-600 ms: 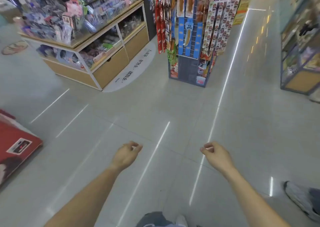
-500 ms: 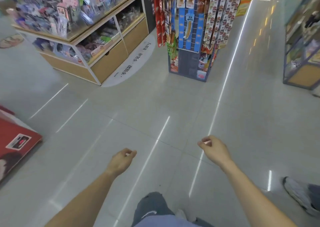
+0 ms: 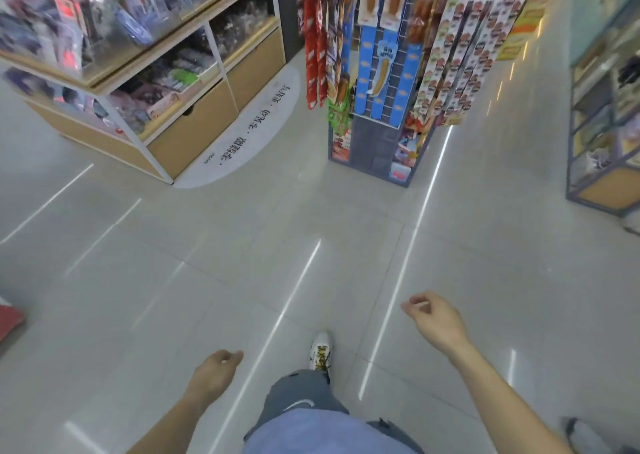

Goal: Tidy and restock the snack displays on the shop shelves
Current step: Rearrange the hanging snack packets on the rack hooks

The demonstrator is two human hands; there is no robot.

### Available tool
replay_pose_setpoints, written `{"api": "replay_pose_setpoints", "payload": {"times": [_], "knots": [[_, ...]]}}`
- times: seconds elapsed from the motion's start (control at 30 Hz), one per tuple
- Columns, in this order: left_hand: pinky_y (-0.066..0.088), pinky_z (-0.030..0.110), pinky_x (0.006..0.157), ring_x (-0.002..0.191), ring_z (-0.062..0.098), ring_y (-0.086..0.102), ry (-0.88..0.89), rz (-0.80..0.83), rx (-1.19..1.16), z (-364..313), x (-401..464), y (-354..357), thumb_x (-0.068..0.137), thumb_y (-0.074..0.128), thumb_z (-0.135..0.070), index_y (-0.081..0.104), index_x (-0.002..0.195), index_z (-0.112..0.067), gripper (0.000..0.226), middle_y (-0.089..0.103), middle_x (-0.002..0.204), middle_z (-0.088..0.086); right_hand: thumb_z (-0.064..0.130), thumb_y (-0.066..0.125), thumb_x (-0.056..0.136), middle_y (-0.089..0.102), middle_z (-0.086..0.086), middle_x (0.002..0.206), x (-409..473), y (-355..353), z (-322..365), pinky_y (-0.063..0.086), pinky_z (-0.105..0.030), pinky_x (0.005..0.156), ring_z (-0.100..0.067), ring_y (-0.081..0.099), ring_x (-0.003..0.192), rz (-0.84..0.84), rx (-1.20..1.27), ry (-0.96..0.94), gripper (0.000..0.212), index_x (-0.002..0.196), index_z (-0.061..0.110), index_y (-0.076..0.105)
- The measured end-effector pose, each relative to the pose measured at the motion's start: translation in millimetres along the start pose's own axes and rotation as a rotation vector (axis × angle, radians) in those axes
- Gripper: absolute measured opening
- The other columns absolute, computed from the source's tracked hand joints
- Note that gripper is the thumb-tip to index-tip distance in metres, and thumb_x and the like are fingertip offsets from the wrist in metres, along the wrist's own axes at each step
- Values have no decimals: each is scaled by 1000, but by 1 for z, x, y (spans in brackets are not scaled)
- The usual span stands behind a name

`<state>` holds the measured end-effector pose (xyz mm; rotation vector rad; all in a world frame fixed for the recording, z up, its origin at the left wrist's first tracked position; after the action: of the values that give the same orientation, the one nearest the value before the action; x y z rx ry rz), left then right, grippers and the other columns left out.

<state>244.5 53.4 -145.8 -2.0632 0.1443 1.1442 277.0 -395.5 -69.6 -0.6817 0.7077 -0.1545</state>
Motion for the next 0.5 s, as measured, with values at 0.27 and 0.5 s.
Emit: {"api": "replay_pose_setpoints", "payload": {"times": [0.27,0.5], "knots": [[42,30,97,121,27,59,450,5,107,-353,73,-89,103,52,-47,66,127,-19,40,67,123,6,38,67,93,68,-2,98,89,-70,38,46,-32,81,-21,62,93,-122,101,138,23,108,21,66],[46,32,97,110,23,60,550,-14,184,-520,128,-113,103,51,-51,65,123,-24,36,62,107,-1,38,69,92,72,-3,100,227,-122,83,47,-32,81,-22,63,93,-165,162,182,19,101,22,66]]}}
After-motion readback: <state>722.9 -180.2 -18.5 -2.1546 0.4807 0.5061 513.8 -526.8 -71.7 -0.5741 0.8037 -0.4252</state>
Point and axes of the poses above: each hand's wrist, its own x-axis towards the middle knuckle, its own y-axis out of the palm, z = x × y, the point moved 6 cm from there along x, towards the middle knuckle
